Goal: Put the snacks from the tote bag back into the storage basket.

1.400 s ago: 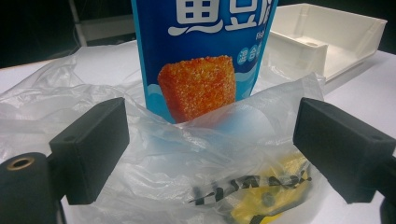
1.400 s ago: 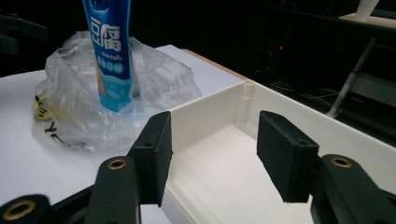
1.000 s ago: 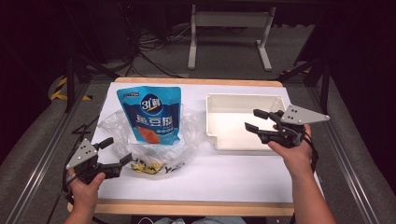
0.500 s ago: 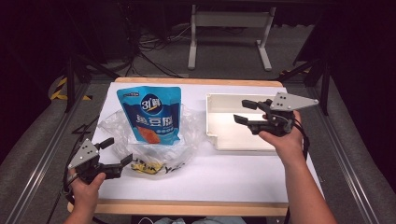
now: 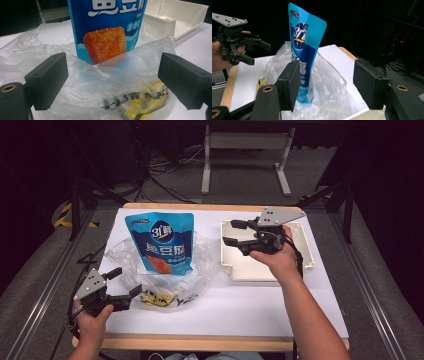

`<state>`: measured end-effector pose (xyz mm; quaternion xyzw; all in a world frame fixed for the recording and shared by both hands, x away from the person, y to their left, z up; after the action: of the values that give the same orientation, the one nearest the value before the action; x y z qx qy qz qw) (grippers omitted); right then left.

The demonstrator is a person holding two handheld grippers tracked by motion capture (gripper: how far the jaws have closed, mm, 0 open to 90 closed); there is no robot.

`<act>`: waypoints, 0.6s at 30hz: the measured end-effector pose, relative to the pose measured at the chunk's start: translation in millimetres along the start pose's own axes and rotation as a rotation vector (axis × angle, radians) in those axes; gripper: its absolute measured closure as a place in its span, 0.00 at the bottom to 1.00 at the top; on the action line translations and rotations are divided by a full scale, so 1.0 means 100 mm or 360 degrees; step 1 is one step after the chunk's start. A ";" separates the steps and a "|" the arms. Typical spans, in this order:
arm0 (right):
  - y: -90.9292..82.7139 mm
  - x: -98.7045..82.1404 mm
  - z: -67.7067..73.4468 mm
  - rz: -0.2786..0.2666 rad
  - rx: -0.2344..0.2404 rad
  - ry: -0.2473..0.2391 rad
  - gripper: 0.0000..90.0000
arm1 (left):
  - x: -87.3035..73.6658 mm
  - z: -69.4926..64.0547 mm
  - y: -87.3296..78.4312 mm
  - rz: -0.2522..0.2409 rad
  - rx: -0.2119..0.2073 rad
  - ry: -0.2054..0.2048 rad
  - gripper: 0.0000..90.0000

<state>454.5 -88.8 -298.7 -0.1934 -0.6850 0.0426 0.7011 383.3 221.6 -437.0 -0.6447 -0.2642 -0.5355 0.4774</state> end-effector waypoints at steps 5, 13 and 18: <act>0.17 0.05 -0.03 -0.0023 0.0040 0.0018 0.43 | 0.00 0.00 0.00 0.0000 -0.0004 0.0002 0.11; 0.49 0.15 -0.03 -0.0049 0.0134 0.0013 0.39 | 0.00 0.01 0.01 -0.0002 -0.0004 -0.0006 0.11; 0.67 0.20 -0.03 -0.0052 0.0178 -0.0005 0.38 | -0.01 0.02 0.02 0.0001 -0.0008 -0.0014 0.11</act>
<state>472.7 -20.8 -301.9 -0.1427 -0.6858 0.0696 0.7102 385.4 222.8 -438.1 -0.6481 -0.2649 -0.5332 0.4748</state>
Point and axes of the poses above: each handheld gripper's, and its own axes: y roughly forward along the jaws, x roughly out of its top, z roughly to its left, the point moved 9 cm from there along y, roughly forward along the jaws, and after that the axes turned 15 degrees about x, right-handed, at the moved point
